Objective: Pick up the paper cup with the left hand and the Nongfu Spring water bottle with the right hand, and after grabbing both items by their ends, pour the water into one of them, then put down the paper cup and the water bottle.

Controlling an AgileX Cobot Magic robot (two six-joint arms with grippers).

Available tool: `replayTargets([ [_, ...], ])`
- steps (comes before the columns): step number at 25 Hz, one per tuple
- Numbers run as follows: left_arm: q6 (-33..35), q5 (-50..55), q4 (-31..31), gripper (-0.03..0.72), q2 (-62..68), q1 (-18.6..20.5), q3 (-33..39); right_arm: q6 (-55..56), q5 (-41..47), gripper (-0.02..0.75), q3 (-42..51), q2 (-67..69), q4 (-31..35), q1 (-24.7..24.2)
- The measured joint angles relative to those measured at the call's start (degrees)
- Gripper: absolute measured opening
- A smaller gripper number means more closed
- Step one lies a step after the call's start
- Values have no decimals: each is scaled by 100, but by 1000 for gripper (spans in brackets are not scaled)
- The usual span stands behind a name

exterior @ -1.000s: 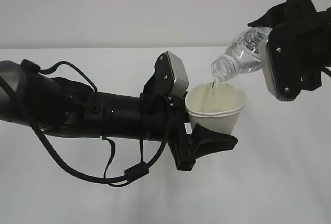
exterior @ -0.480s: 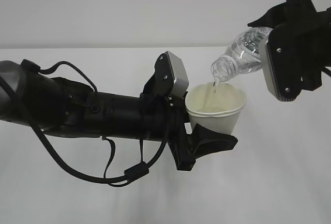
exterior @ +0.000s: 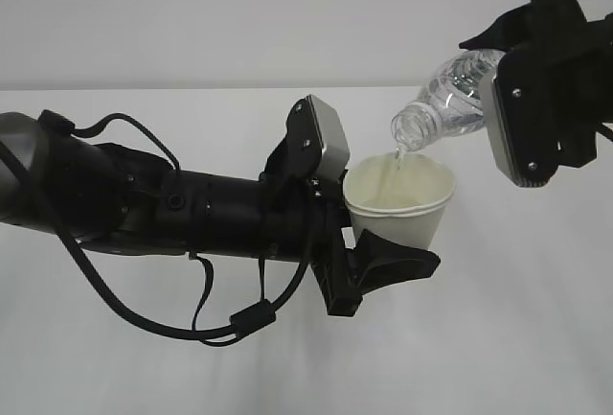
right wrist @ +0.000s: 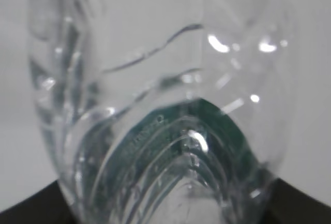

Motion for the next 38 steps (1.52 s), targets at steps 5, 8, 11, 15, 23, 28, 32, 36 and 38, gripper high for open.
replayTargets([
  [5, 0, 0, 10, 451, 0, 0, 0, -37, 22, 430, -3, 0, 0, 0],
  [8, 0, 0, 10, 452, 0, 0, 0, -37, 46, 430, -3, 0, 0, 0],
  [11, 0, 0, 20, 454, 0, 0, 0, -37, 68, 430, -3, 0, 0, 0],
  [15, 0, 0, 20, 463, 0, 0, 0, -37, 91, 430, -3, 0, 0, 0],
  [23, 0, 0, 31, 465, 0, 0, 0, -68, 102, 430, -3, 0, 0, 0],
  [28, 0, 0, 31, 465, 0, 0, 0, -103, 113, 430, -3, 0, 0, 0],
  [32, 0, 0, 31, 465, 0, 0, 0, -130, 125, 430, -3, 0, 0, 0],
  [36, 0, 0, 31, 466, 0, 0, 0, -137, 125, 430, -3, 0, 0, 0],
  [38, 0, 0, 31, 466, 0, 0, 0, -137, 134, 430, -3, 0, 0, 0],
])
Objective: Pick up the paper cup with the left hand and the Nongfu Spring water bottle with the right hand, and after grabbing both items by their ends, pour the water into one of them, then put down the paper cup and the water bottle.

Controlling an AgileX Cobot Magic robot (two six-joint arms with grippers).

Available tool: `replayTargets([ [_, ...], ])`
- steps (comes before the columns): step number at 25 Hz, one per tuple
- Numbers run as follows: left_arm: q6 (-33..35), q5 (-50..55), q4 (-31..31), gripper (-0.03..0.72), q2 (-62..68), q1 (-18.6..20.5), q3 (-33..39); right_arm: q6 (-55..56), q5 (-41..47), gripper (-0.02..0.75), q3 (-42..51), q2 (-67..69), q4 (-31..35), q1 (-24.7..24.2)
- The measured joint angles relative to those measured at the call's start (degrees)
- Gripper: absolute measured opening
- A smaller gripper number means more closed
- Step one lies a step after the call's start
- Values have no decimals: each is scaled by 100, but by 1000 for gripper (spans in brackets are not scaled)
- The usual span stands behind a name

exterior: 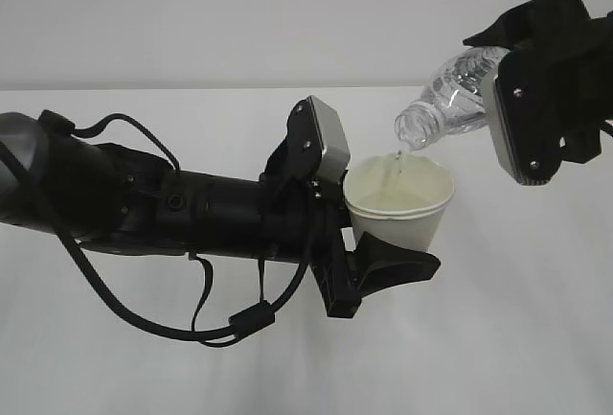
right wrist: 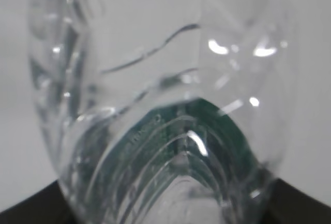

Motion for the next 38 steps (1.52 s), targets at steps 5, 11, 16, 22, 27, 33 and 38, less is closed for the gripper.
replayTargets([
  [5, 0, 0, 0, 466, 0, 0, 0, 0, 0, 430, 0, 0, 0, 0],
  [11, 0, 38, 0, 466, 0, 0, 0, -5, 0, 430, 0, 0, 0, 0],
  [16, 0, 46, 0, 466, 0, 0, 0, -13, 0, 429, 0, 0, 0, 0],
  [22, 0, 49, 0, 466, 0, 0, 0, -18, 3, 429, 0, 0, 0, 0],
  [27, 0, 59, 0, 466, 0, 0, 0, -27, 12, 429, 0, 0, 0, 0],
  [33, 0, 72, 0, 466, 0, 0, 0, -27, 12, 429, 0, 0, 0, 0],
  [38, 0, 72, 0, 466, 0, 0, 0, -41, 12, 429, 0, 0, 0, 0],
])
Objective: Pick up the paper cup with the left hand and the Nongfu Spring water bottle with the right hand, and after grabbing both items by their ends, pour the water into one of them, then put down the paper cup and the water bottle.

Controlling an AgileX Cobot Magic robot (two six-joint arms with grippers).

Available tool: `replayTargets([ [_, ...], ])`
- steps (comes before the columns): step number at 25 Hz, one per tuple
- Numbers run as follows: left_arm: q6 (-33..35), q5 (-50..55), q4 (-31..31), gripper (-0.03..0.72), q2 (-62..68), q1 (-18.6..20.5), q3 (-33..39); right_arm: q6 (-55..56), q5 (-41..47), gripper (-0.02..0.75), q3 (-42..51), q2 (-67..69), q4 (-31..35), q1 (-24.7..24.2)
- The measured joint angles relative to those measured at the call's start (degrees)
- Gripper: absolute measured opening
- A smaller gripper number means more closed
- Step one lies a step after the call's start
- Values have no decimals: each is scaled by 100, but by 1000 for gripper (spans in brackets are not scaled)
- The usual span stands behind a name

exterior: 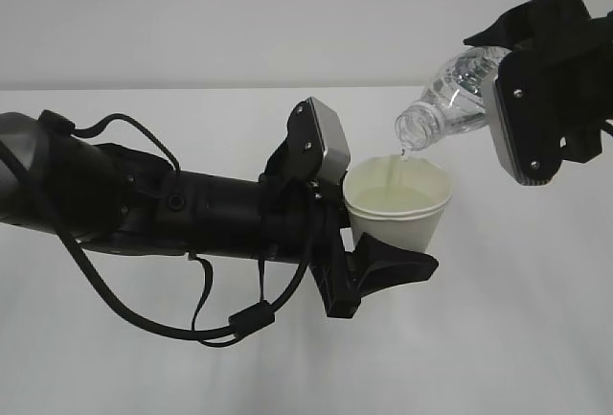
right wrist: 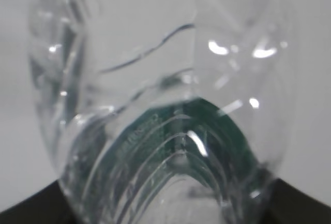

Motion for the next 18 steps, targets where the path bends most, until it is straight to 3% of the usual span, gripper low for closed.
replayTargets([
  [18, 0, 12, 0, 466, 0, 0, 0, -27, 35, 429, -95, 0, 0, 0],
])
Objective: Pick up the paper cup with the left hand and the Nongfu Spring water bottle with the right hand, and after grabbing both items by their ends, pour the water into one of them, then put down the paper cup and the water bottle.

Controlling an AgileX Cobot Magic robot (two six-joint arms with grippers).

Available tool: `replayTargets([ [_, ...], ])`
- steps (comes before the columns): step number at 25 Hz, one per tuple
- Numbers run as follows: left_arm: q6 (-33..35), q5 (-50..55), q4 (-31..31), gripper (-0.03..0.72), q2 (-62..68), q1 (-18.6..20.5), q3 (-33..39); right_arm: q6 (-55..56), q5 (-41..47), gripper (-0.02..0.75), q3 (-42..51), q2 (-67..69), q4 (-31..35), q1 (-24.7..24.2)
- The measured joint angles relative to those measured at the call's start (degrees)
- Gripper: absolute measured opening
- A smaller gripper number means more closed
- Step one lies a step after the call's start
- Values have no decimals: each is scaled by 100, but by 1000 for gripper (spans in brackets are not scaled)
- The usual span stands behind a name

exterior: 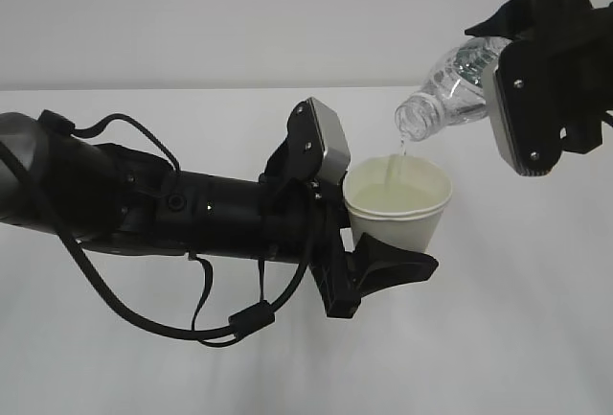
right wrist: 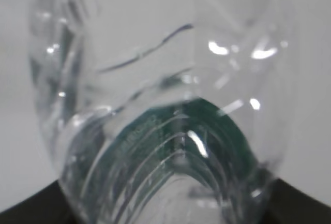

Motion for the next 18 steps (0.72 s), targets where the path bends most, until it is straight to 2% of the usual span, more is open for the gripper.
replayTargets([
  [18, 0, 24, 0, 466, 0, 0, 0, -13, 10, 429, 0, 0, 3, 0],
])
